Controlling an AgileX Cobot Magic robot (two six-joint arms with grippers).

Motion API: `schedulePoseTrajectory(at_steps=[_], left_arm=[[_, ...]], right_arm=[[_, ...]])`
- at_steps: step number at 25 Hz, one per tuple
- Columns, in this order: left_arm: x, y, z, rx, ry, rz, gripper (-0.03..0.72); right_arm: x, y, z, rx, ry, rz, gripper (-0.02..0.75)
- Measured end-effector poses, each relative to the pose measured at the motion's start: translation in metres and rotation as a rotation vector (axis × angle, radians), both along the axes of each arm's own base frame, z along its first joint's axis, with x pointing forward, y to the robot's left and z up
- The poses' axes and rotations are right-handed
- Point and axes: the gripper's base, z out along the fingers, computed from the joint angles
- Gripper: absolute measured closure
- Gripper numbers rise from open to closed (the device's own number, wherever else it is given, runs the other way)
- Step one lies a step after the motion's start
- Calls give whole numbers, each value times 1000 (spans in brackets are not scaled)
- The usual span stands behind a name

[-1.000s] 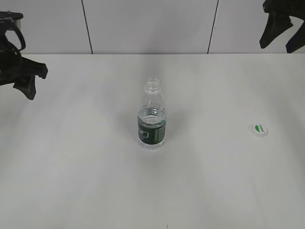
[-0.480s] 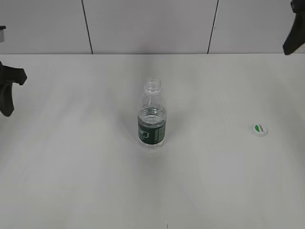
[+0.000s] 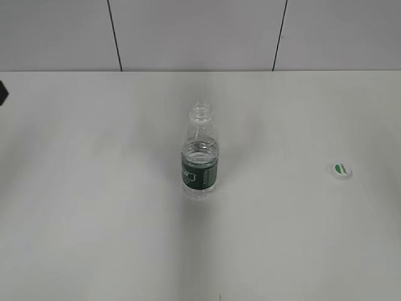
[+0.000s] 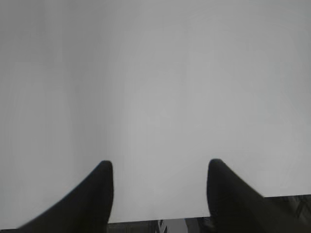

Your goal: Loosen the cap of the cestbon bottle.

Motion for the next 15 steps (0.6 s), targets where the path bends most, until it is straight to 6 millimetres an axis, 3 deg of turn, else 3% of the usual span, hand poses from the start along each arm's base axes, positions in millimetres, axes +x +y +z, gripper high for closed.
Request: schedulePoseTrajectory(at_steps=[9, 15], left_arm=[[-77, 10, 47, 17, -221, -5, 302], [-154, 18, 65, 5, -436, -4, 302]], right_arm=[[-87, -7, 9, -15, -156, 8, 248], [-146, -10, -2, -9, -277, 8, 248]])
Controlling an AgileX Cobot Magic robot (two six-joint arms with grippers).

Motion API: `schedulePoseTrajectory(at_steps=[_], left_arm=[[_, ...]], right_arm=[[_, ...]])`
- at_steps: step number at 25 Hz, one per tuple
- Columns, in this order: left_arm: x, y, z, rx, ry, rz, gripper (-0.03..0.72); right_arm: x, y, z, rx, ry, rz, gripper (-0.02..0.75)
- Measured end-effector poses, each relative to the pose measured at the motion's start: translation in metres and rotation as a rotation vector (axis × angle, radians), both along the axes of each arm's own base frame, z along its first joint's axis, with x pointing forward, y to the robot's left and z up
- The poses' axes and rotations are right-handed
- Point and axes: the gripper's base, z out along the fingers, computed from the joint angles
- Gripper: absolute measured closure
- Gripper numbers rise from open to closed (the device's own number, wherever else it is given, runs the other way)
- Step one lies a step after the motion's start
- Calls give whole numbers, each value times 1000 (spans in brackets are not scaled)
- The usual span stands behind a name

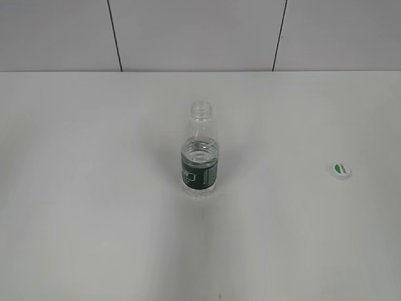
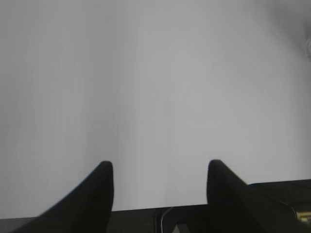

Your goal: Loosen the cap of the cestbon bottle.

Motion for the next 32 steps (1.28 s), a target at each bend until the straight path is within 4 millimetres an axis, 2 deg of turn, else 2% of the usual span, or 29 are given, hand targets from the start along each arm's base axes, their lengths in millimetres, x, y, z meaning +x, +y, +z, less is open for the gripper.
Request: schedulePoseTrajectory(at_steps=[3, 7, 13, 18, 23, 32], left_arm=[[-29, 3, 1, -2, -102, -6, 302], [-59, 5, -5, -18, -207, -11, 302], [-96, 5, -31, -52, -294, -46, 303], [-127, 6, -40, -60, -424, -64, 303], [-143, 8, -50, -62, -489, -68, 303], [-139, 7, -60, -62, -456, -71, 303]], right_arm=[[-21, -1, -8, 3, -48, 0, 248], [-39, -2, -25, 4, -75, 0, 248], [-58, -3, -63, -14, -71, 23, 248], [-79, -5, -64, -10, -222, 24, 248], [-99, -6, -65, -4, -354, 22, 248], [-101, -7, -66, -13, -373, 20, 248]])
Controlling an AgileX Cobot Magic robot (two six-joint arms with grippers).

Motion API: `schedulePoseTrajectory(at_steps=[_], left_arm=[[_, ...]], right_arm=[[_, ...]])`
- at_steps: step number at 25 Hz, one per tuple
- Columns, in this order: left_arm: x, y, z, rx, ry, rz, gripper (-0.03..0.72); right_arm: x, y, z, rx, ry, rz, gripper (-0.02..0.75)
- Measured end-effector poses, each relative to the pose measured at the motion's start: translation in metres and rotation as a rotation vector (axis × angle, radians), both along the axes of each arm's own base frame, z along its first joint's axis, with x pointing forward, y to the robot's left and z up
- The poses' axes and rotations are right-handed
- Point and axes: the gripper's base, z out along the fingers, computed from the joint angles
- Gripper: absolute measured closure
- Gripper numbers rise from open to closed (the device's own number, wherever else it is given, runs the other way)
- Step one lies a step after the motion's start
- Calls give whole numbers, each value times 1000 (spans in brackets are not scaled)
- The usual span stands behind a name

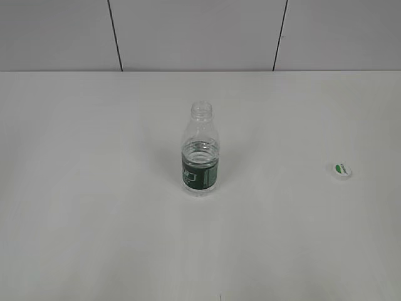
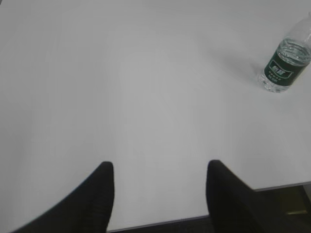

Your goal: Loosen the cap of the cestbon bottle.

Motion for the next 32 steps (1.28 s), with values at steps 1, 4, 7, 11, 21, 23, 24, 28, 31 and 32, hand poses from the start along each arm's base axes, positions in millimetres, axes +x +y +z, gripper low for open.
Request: schedulePoseTrajectory(at_steps=[1, 4, 7, 11, 21, 23, 24, 28, 31, 32], left_arm=[[1, 0, 0, 1, -1, 1, 303], [2, 0, 0, 2, -16, 1, 303], [3, 1, 0, 7, -23, 6, 303], [4, 1, 1, 10, -43, 10, 303], [13, 0, -1, 6, -107, 8, 303], [13, 0, -1, 1, -108, 5, 304], [13, 0, -1, 1, -108, 5, 304], [13, 0, -1, 1, -108, 5, 304], [13, -1, -1, 2, -108, 25, 304], [13, -1, -1, 3, -108, 42, 304]], right_arm=[[0, -1, 0, -9, -5, -7, 248], [2, -7, 2, -67, -37, -53, 248], [5, -12, 1, -113, -53, -88, 248], [9, -14, -2, -135, -67, -104, 248], [10, -6, -4, -45, -61, -59, 248], [10, -6, -4, -45, -61, -58, 248], [10, -6, -4, -45, -61, -58, 248], [10, -6, -4, -45, -61, -58, 248], [10, -6, -4, -46, -61, -58, 248], [10, -6, -4, -47, -61, -59, 248]])
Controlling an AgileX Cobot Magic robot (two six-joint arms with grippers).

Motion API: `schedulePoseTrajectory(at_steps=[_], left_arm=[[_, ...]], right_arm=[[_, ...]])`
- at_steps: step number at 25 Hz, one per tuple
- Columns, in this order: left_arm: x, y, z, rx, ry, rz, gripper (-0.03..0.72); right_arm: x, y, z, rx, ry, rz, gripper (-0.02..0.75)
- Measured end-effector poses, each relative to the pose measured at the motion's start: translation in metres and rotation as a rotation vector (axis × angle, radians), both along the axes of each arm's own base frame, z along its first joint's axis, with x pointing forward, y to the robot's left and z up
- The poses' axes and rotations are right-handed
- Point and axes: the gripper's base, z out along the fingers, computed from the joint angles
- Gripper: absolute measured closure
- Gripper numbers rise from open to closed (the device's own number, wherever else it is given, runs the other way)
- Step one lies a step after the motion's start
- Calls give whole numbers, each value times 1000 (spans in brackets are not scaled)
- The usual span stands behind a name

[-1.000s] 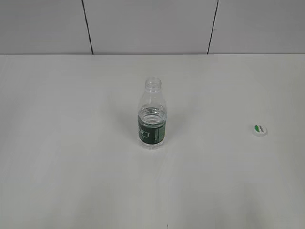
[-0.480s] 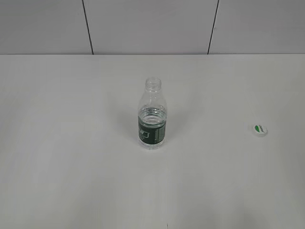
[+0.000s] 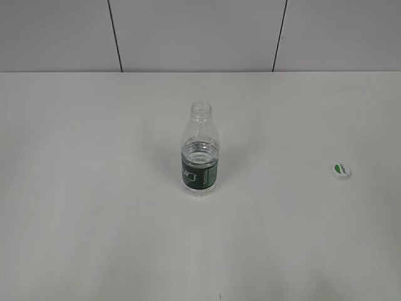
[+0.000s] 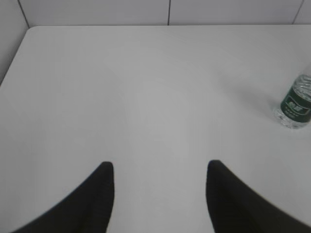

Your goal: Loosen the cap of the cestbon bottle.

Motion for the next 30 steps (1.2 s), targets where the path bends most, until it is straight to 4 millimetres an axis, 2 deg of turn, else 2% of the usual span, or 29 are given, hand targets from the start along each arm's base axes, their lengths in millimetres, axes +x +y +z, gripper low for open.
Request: schedulePoseTrajectory(at_steps=[6, 30], left_arm=[[0, -1, 0, 0, 0, 95, 304], [0, -1, 0, 0, 0, 96, 304]], right_arm=[[0, 0, 0, -2, 0, -19, 248], [0, 0, 0, -6, 0, -43, 248]])
